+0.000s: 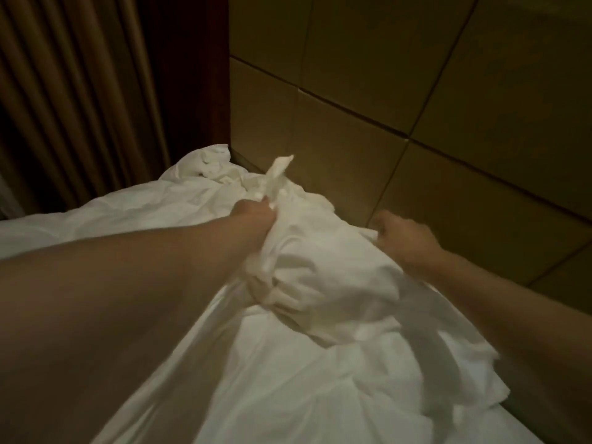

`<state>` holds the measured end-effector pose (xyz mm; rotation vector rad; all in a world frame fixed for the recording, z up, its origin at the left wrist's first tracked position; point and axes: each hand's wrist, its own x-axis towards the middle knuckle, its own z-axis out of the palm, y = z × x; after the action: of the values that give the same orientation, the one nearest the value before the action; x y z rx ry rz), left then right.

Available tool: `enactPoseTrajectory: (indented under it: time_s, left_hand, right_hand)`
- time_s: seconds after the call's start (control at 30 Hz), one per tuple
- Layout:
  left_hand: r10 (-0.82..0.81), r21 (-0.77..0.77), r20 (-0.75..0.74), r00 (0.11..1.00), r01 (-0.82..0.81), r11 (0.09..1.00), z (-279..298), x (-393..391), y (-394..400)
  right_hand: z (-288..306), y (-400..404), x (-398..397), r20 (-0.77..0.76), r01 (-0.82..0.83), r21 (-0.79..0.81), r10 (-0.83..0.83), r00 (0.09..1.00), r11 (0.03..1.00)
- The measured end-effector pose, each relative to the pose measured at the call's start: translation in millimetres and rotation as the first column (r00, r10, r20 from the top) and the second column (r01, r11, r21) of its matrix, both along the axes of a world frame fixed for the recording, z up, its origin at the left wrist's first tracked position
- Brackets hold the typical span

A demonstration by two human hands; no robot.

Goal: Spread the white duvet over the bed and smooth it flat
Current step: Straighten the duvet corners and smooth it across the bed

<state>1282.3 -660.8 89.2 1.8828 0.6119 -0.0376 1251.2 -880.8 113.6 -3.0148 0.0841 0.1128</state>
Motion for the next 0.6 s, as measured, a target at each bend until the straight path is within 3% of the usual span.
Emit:
enactPoseTrajectory:
  time_s: [0.03, 0.07, 0.1, 0.13, 0.17, 0.2, 0.23, 0.27, 0.33, 0.4, 0.47, 0.5, 0.57, 0.6]
  left_hand:
    - [-0.029, 0.191, 0.063, 0.998, 0.016, 0.981, 5.3, -3.6, -0.1]
    - [-0.146, 0.410, 0.264, 0.953, 0.026, 0.912, 5.3, -10.6, -3.1]
    - [-0.406, 0.583, 0.505, 0.762, 0.045, 0.811, 7.0, -23.4, -10.4]
    - [-0.711, 0.748, 0.559, 0.428, 0.111, 0.655, 2.1, -36.7, -20.9]
    - [-0.907, 0.893, 0.402, 0.129, 0.163, 0.419, -12.5, -49.4, -31.9]
    - [-0.981, 0.971, 0.192, -0.010, 0.149, 0.188, -32.2, -57.3, -40.1]
    - [-1.000, 0.988, 0.021, 0.013, 0.155, 0.022, -56.6, -55.4, -44.3]
    - [-0.984, 0.973, -0.091, 0.154, 0.224, -0.055, -81.5, -49.5, -46.5]
    - [-0.828, 0.909, -0.179, 0.531, 0.411, 0.068, -114.1, -32.5, -50.5]
    - [-0.693, 0.887, -0.217, 0.688, 0.436, 0.155, -131.2, -10.4, -67.8]
    - [-0.696, 0.795, -0.263, 0.668, 0.559, 0.236, -129.8, 3.1, -97.8]
    - [-0.758, 0.733, -0.264, 0.597, 0.635, 0.245, -128.3, 8.5, -111.3]
    - [-0.890, 0.626, -0.236, 0.389, 0.762, 0.167, -124.1, 21.2, -122.5]
    - [-0.919, 0.597, -0.217, 0.328, 0.790, 0.141, -125.0, 31.3, -119.2]
  right_hand:
    - [-5.1, -14.6, -7.2, -0.035, 0.053, 0.016, -0.052, 0.998, 0.998]
    - [-15.6, -29.7, -19.1, 0.021, 0.095, 0.079, -0.096, 0.995, 0.992]
    - [-25.8, -38.6, -38.5, 0.176, 0.080, 0.155, -0.108, 0.978, 0.985]
    - [-37.0, -43.8, -58.3, 0.388, -0.022, 0.201, -0.059, 0.920, 0.979]
    - [-43.6, -40.6, -77.3, 0.516, -0.160, 0.151, 0.061, 0.855, 0.975]
    - [-55.8, -39.2, -88.5, 0.504, -0.312, 0.024, 0.259, 0.824, 0.950]
    - [-71.7, -43.3, -91.8, 0.342, -0.382, -0.075, 0.384, 0.858, 0.921]
    - [-87.9, -53.6, -86.2, 0.139, -0.336, -0.111, 0.350, 0.926, 0.935]
    - [-124.1, -91.6, -68.1, -0.101, 0.047, -0.147, -0.062, 0.993, 0.988]
    - [-146.8, -123.6, -56.6, -0.217, 0.265, -0.155, -0.294, 0.931, 0.952]
    - [-155.3, -120.0, -58.2, -0.224, 0.304, -0.123, -0.324, 0.919, 0.945]
    - [-157.3, -105.1, -58.9, -0.114, 0.278, -0.085, -0.287, 0.951, 0.957]
    - [-158.7, -70.5, -64.2, 0.169, 0.102, 0.000, -0.101, 0.980, 0.995]
    - [-165.0, -61.2, -70.2, 0.207, 0.020, 0.018, -0.024, 0.978, 1.000]
